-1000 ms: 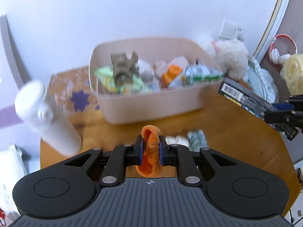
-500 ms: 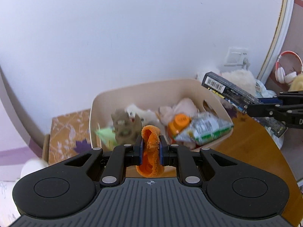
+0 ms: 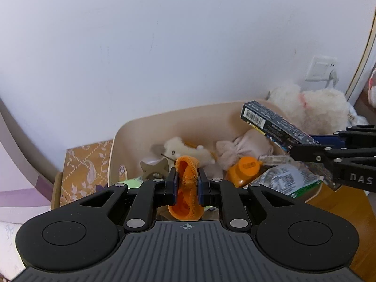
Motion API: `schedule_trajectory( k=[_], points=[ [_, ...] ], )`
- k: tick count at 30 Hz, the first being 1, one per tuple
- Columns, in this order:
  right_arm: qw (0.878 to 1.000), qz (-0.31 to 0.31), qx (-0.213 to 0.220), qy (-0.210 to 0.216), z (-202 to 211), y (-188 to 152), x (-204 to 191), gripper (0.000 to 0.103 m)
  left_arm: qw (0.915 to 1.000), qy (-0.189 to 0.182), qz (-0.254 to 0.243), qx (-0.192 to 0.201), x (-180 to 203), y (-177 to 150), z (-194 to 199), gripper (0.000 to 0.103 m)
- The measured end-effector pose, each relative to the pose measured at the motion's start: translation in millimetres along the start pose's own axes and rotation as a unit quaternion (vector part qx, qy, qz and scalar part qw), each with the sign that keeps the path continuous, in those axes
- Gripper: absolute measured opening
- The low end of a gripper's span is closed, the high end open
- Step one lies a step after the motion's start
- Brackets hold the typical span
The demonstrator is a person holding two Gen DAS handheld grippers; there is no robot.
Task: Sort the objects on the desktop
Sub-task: 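Open left tool to drop the orange sock while right tool releases the candy box into the basket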
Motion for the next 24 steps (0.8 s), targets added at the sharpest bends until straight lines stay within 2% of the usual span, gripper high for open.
schedule_trajectory(
  k=[3,5,6,7,8,9,10,12,14,16,18,21,24],
  points=[
    [1.000,0.003,-0.014,-0.007,-6.0,-7.1,-2.3,0.022,0.9999,0.001,-0.005,-0.011,1.7,-6.4,-3.4,0.016],
    [1.000,0.011,-0.018,-0.007,-5.5,-10.6,-6.8,0.035,0.9999,0.002,-0.011,-0.012,3.4,-8.8,-3.5,0.022],
    [1.000,0.018,-0.017,-0.010,-4.2,-11.3,-8.3,0.040,0.9998,0.002,-0.010,-0.014,4.1,-10.3,-2.8,0.031],
    [1.000,0.023,-0.016,-0.012,-3.3,-11.9,-9.7,0.049,0.9998,0.001,-0.009,-0.016,4.4,-11.9,-1.8,0.043],
    [0.999,0.028,-0.015,-0.013,-2.0,-12.5,-10.5,0.053,0.9999,0.002,-0.007,-0.014,4.1,-12.7,0.1,0.049],
    [0.999,0.032,-0.013,-0.016,0.8,-12.6,-11.1,0.062,0.9999,0.005,-0.006,-0.009,4.2,-12.7,1.5,0.058],
    [0.999,0.036,-0.010,-0.019,3.3,-13.1,-11.3,0.069,1.0000,0.007,-0.006,-0.003,4.1,-12.8,3.2,0.065],
    [0.999,0.039,-0.007,-0.022,7.7,-13.8,-11.1,0.074,0.9999,0.014,-0.004,0.003,2.6,-13.9,6.4,0.071],
    [0.999,0.037,-0.005,-0.021,13.4,-15.2,-10.8,0.079,0.9998,0.021,-0.004,0.001,1.2,-16.3,8.6,0.073],
    [0.999,0.034,-0.001,-0.017,18.2,-15.8,-10.7,0.089,0.9998,0.020,-0.006,-0.004,0.7,-19.1,11.8,0.073],
    [0.999,0.033,0.010,-0.014,25.8,-15.9,-11.8,0.096,0.9994,0.032,-0.011,0.003,-2.1,-20.7,17.9,0.073],
    [0.999,0.032,0.020,-0.013,36.2,-17.4,-12.5,0.102,0.9989,0.043,-0.017,0.010,-4.7,-22.5,27.4,0.076],
    [1.000,0.020,0.020,-0.011,43.1,-20.7,-10.0,0.103,0.9987,0.048,-0.012,0.011,-7.4,-26.1,36.5,0.076]
  ],
)
Point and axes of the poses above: each gripper's, at about its wrist camera, not at the fingertips, and z roughly against the way its jaws point, x to its right, y to its top, the point moved 9 cm from there along -z, roughly the way its jaws point, and after that the axes turned 12 degrees about x, right-handed, at the moved point
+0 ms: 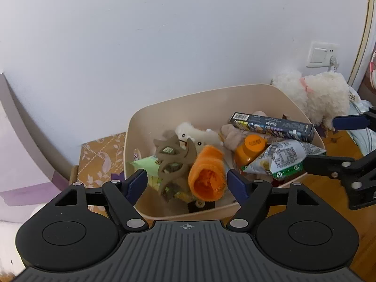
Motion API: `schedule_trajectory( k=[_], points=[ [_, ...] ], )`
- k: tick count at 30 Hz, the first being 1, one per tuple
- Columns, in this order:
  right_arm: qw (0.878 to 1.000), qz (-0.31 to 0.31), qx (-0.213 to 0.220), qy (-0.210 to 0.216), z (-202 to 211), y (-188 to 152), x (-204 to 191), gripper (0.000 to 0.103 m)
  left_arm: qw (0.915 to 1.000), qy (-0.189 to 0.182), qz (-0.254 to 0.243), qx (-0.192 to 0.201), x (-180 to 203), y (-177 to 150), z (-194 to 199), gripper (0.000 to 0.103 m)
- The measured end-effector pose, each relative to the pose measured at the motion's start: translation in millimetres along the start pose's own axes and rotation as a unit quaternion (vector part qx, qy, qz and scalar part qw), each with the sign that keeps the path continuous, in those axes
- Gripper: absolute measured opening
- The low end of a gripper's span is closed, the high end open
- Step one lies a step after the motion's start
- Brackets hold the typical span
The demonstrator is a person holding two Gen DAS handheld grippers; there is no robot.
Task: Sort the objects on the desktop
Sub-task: 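Open left tool to drop the orange sock while right tool releases the candy box into the basket, then move left tool to the brown hair claw while right tool approaches the black box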
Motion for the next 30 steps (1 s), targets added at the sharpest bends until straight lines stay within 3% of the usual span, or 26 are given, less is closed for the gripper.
schedule_trajectory(
  k=[12,23,30],
  points=[
    [1.000,-0.004,-0.019,-0.004,37.8,-37.1,2.9,0.103,0.9997,0.019,0.016,-0.003,-12.6,-24.3,32.7,0.078],
    [0.997,-0.008,-0.081,-0.012,47.7,-107.1,7.0,0.103,0.9962,0.040,0.033,-0.070,-37.8,-95.2,32.5,0.078],
    [0.991,0.017,-0.132,0.016,52.8,-162.0,-15.8,0.103,0.9934,0.010,0.033,-0.109,-38.0,-133.5,24.4,0.078]
  ],
)
Point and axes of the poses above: each gripper's, at about its wrist camera, not at the fingertips, and z roughly against the way its jaws point, x to its right, y to its top, the point moved 9 cm from there along -z, roughly the way its jaws point, and after that the axes turned 12 degrees about x, right-handed, at the moved point
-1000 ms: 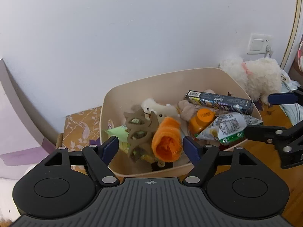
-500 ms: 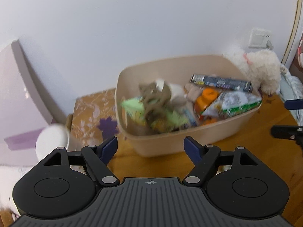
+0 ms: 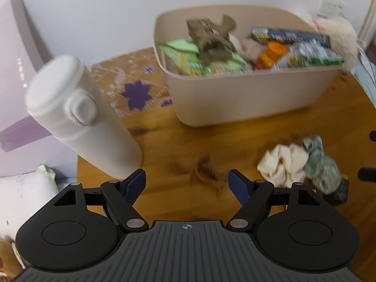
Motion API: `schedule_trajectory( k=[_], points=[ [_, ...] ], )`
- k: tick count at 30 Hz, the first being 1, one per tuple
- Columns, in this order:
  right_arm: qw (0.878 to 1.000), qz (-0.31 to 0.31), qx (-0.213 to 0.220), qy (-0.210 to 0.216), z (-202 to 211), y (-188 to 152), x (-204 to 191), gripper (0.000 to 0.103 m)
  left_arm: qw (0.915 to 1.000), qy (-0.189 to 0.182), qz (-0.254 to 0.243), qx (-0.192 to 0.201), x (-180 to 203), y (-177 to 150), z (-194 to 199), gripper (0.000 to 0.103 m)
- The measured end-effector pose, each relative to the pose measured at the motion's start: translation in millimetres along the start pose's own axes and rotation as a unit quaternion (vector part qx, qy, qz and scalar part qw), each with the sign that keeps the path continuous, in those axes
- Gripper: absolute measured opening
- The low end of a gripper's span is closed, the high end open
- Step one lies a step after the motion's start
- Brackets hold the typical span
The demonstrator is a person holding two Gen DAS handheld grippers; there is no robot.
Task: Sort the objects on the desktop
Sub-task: 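Move left tool to the brown hair claw while right tool approaches the black box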
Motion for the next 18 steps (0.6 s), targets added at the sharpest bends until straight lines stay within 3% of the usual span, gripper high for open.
schedule_trajectory(
  k=[6,18],
  points=[
    [1.000,0.008,-0.027,0.006,-4.2,-34.8,-16.6,0.103,0.9981,-0.033,-0.050,-0.015,13.4,-19.4,-12.6,0.078],
    [0.998,0.008,-0.041,-0.040,-24.6,-47.0,-4.6,0.103,0.9948,-0.071,-0.060,-0.042,27.2,-40.9,-42.6,0.078]
  ],
)
Point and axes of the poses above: each gripper's, at about its wrist camera, not at the fingertips, and z roughly against the way its jaws point, x to its right, y to its top, the point moved 9 cm from there along -z, roughly the way its jaws point, and after that the axes turned 12 degrees about x, right-handed, at the moved point
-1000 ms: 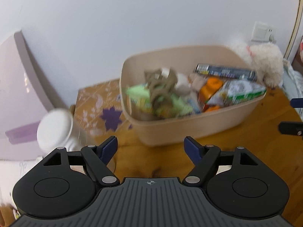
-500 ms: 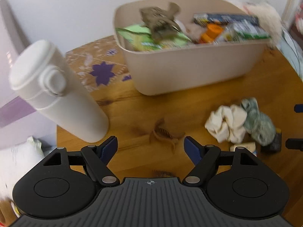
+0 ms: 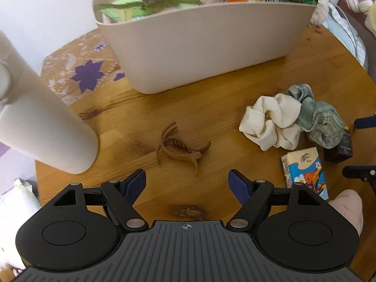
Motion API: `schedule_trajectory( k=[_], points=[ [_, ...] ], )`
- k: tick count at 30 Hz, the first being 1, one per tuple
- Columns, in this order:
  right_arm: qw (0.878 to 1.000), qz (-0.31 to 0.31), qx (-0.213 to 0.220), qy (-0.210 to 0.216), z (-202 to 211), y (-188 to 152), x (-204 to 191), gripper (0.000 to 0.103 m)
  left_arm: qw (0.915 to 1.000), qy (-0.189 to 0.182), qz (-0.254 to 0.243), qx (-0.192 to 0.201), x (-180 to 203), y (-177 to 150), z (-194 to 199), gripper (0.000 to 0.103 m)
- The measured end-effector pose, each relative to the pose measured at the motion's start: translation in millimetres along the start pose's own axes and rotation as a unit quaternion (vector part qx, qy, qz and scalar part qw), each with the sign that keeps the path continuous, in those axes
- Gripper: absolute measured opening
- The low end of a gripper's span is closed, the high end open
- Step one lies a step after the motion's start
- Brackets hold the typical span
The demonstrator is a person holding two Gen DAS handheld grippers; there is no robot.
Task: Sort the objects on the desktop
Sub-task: 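Move left tool to the brown hair claw while right tool approaches the black box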
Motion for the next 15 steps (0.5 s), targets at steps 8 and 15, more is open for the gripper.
schedule_trajectory(
  k=[8,15],
  points=[
    [0.999,0.040,0.021,-0.007,-5.8,-2.0,-8.6,0.103,0.9997,-0.016,-0.004,0.018,1.4,-1.3,-17.5,0.079],
    [0.999,0.050,0.011,0.000,-9.1,3.1,-8.9,0.103,0.9994,-0.009,0.022,0.026,-10.9,-1.0,-29.3,0.101]
  ],
)
Point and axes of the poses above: each gripper's, at about its wrist camera, not at the fingertips, and z roughly against the way its jaws point, x to its right, y to its top, the point moved 9 cm from there along -z, roughly the way its jaws point, and after that the axes turned 12 degrees about x, right-handed, at the moved point
